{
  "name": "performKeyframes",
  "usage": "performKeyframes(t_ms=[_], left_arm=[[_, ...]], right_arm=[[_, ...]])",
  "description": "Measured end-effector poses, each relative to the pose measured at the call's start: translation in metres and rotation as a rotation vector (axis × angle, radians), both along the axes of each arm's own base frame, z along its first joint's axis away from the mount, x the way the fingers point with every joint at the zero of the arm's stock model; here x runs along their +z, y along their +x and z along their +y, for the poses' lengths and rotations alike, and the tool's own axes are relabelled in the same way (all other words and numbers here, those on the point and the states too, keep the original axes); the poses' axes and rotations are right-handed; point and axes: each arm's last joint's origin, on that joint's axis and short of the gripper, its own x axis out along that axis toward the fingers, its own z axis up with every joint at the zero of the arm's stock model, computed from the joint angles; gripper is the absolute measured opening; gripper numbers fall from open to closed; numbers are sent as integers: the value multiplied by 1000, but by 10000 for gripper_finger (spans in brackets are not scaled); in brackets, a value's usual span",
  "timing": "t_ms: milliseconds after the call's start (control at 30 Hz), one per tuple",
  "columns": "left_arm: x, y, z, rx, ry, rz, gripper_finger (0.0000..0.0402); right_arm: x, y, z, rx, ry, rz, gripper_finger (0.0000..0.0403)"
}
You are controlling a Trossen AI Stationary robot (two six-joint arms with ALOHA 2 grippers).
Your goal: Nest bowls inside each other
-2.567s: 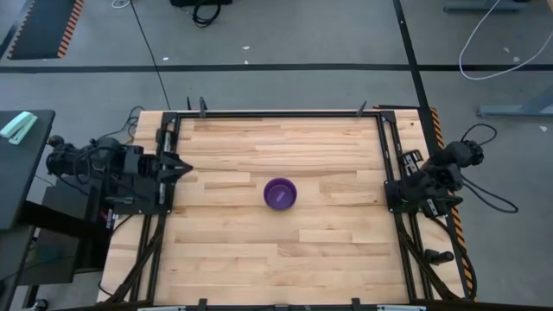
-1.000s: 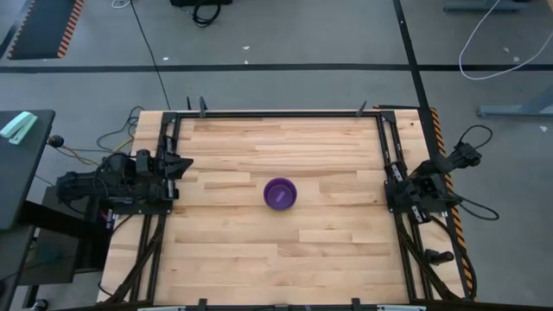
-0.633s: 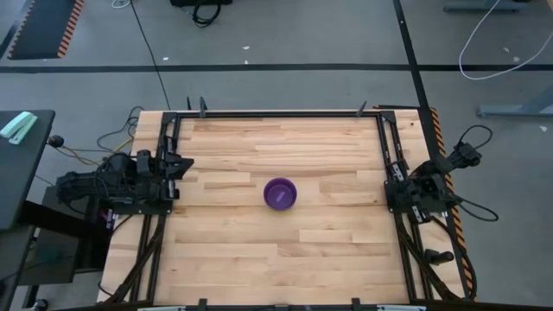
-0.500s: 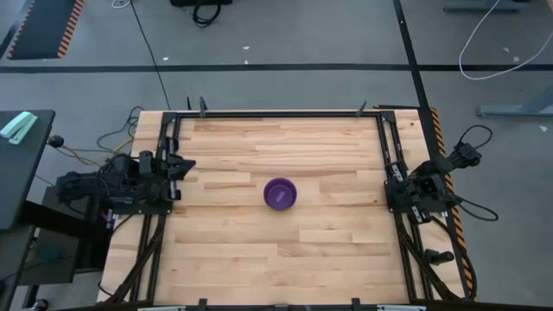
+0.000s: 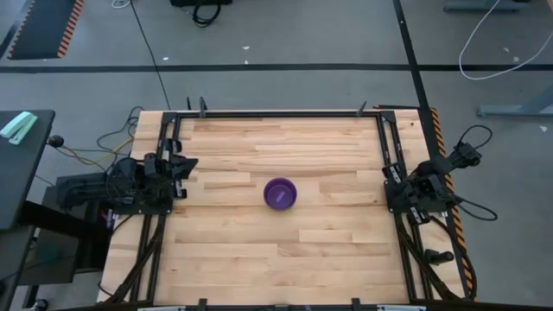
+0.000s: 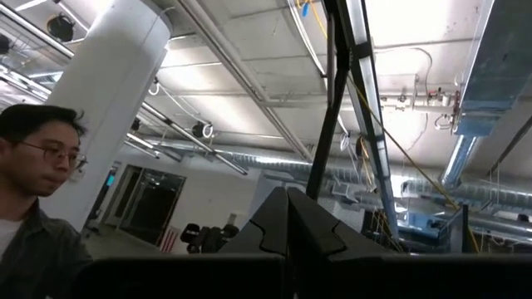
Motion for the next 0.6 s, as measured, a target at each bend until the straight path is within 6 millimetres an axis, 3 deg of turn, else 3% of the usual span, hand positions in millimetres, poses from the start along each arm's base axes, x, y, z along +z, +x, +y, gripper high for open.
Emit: performKeyframes(t_ms=[333,600], left_arm=[[-10,5,2,-41,-38,111,36],[-18,8,2,-47,-65,193,16]], right_arm=[[-13,8,3,19,-2,200,9],[-25,13,4,3,48,390,9]])
